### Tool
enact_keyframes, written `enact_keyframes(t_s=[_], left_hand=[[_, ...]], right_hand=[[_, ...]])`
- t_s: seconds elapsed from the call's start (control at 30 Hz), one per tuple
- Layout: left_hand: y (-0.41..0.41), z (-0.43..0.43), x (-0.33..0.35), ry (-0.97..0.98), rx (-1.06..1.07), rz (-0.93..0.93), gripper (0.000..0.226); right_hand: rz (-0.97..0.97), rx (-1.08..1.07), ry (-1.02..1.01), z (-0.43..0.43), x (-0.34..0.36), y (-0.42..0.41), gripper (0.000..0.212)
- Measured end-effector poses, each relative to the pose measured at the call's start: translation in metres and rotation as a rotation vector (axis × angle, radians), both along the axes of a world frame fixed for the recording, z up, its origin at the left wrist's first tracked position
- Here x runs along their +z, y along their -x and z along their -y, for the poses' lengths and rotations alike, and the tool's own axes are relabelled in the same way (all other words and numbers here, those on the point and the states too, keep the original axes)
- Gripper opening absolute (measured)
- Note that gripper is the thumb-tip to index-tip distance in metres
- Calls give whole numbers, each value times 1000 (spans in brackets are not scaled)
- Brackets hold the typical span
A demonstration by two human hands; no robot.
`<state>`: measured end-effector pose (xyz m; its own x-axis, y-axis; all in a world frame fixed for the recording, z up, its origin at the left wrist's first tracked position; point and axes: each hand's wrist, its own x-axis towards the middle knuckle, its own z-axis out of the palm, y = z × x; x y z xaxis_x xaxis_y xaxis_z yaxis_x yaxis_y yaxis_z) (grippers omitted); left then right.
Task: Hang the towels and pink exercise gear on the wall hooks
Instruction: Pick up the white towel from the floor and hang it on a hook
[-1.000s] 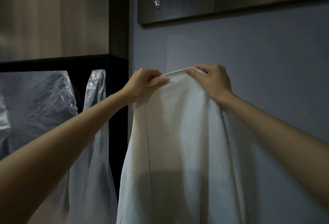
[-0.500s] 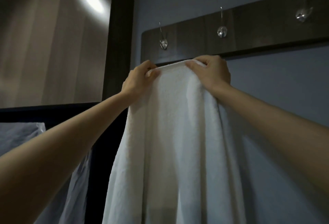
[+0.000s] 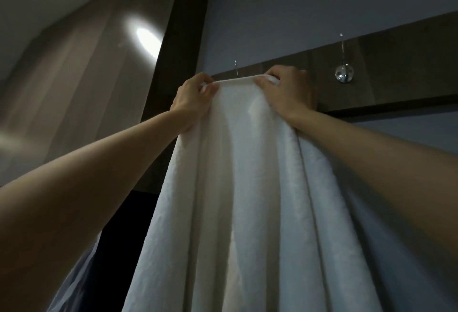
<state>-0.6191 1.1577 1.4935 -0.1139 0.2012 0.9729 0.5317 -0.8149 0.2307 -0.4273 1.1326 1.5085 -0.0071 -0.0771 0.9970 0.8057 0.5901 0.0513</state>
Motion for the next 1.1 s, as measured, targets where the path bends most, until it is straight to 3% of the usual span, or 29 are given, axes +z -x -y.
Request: enact_keyframes(t_s=[0.3,0.63,0.83,0.97,1.03,1.1], left_hand=[[-7,-38,41,-32,57,80,23],[-24,-57,-16,-112,24,227,8],[-22,-45,-29,-54,-139,183,10],[-21,-27,-42,179,-401,106,35],[-22,-23,-52,183,-345,-14,47],[-20,-23,-64,142,-245,-64,51]], right_hand=[[-30,-111,-68,-27,38,6,25],[115,-350,-159,-35,5,13,17],[125,-228,-55,-31,-28,21,24],[112,-143,31,-26,-47,25,34],[99,-37,96,-23,-55,29,35],[117,-66,116,-23,-63,32,39]])
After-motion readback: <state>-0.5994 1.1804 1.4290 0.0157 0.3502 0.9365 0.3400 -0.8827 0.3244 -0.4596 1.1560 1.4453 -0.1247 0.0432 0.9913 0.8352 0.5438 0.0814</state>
